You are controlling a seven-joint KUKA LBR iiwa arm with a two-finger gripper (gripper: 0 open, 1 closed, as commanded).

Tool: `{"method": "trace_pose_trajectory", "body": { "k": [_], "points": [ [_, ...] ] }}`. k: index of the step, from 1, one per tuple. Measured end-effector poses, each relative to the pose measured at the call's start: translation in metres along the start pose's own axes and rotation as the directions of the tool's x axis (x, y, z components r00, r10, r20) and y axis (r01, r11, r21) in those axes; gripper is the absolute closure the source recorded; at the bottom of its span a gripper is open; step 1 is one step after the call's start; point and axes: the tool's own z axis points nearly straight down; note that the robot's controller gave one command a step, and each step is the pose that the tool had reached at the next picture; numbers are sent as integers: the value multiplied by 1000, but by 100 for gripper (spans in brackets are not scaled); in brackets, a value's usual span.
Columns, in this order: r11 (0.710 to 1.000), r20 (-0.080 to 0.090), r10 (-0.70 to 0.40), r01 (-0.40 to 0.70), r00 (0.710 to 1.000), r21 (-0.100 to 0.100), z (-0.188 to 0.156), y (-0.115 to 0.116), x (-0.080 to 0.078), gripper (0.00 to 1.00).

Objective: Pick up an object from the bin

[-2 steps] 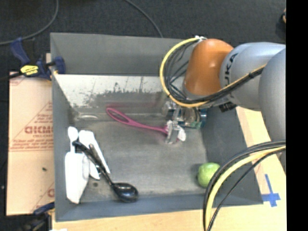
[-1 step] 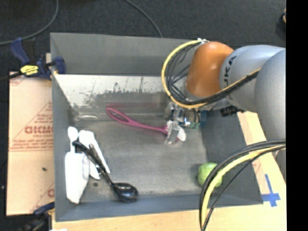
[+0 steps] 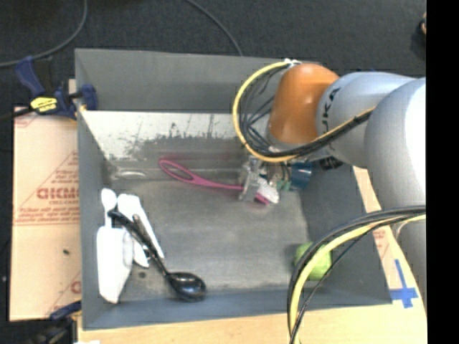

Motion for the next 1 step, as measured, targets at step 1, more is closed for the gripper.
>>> {"method": "trace_pose_trajectory", "body": {
  "k": [1],
  "points": [
    [1000,0,0,0,1000,0,0,0,0,100]
  ]
}}
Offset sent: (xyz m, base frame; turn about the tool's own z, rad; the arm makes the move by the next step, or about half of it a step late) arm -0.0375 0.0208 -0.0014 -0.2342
